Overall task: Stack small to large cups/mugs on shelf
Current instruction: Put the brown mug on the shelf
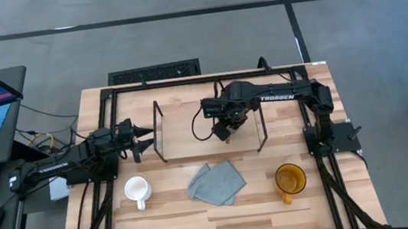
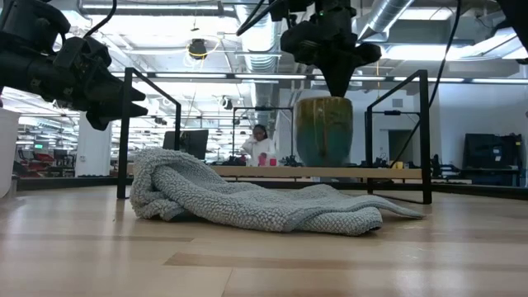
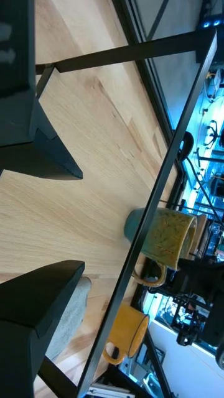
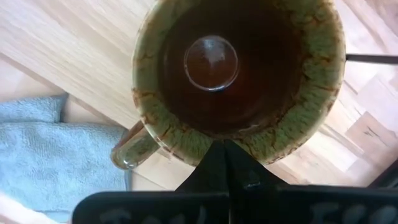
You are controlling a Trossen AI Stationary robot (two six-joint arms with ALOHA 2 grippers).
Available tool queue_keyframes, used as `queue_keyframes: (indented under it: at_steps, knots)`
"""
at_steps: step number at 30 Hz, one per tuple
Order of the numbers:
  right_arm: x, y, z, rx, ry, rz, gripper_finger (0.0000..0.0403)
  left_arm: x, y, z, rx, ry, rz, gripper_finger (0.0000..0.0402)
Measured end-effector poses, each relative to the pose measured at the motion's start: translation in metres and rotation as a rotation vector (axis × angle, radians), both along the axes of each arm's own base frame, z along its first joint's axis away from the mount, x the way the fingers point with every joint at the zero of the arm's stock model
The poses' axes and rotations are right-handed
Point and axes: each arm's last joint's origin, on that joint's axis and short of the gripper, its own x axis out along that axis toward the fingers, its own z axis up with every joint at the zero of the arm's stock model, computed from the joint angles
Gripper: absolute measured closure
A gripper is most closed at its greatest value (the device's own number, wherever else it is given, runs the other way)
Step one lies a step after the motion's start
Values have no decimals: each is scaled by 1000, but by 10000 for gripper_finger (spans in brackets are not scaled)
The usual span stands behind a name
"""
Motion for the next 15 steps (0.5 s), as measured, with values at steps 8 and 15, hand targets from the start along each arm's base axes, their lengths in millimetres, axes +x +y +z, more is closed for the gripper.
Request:
queue_keyframes:
  at_steps: [8, 15]
  knots:
    - [-2, 0, 0, 0, 21, -22, 401, 0, 0, 0, -1, -1, 1, 187]
    - [-3, -1, 0, -2, 27, -25, 401, 0, 0, 0, -1, -1, 0, 187]
